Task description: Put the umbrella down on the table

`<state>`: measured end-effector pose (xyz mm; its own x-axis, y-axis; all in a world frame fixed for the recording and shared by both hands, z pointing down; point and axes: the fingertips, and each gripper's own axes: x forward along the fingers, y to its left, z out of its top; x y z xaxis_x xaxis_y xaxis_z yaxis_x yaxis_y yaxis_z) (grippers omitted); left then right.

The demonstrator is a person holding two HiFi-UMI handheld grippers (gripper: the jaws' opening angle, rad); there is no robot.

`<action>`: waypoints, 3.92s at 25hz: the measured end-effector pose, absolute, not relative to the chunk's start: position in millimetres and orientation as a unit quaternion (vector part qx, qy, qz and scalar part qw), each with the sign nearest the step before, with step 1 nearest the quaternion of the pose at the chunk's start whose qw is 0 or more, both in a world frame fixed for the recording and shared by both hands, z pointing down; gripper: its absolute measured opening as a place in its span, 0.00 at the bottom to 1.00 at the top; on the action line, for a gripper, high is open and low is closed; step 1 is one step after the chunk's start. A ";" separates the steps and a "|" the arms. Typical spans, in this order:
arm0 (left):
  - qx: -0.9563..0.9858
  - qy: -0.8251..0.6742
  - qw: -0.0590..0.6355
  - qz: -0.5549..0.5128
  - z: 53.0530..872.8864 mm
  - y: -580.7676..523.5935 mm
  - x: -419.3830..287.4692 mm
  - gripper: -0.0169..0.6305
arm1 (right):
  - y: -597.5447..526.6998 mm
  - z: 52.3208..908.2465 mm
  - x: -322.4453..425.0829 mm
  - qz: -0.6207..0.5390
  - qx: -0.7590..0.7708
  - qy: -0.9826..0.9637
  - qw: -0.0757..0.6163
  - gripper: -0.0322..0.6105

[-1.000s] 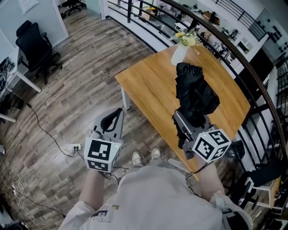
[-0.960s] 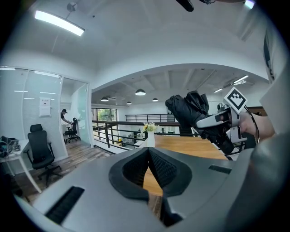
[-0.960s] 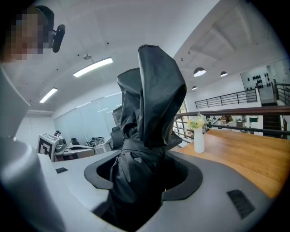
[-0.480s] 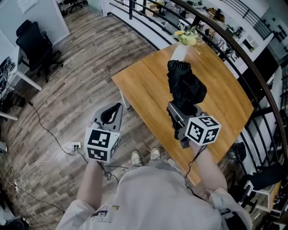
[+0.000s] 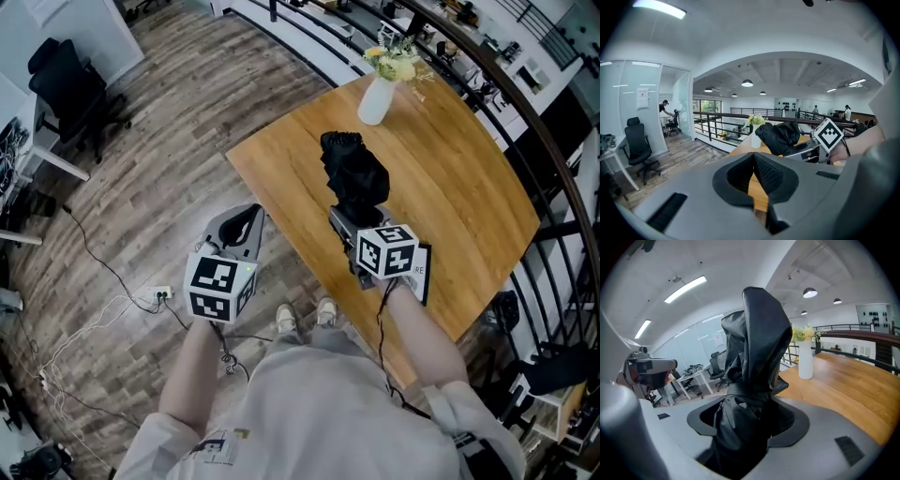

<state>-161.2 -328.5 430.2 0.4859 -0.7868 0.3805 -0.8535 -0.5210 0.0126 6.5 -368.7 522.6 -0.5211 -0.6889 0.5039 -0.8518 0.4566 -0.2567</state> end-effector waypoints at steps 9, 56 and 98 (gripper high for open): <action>0.843 -0.472 0.122 0.226 490.8 -349.3 -155.3 0.05 | -385.4 616.8 3.1 0.295 0.451 -0.811 0.228 0.49; 0.847 -0.478 0.090 0.215 439.8 -322.3 -156.9 0.05 | -395.2 466.1 8.4 0.177 0.440 -0.870 0.138 0.24; 0.841 -0.525 -0.023 0.130 317.8 -227.2 -157.0 0.05 | -240.5 284.4 -0.4 0.062 0.347 -0.935 0.023 0.09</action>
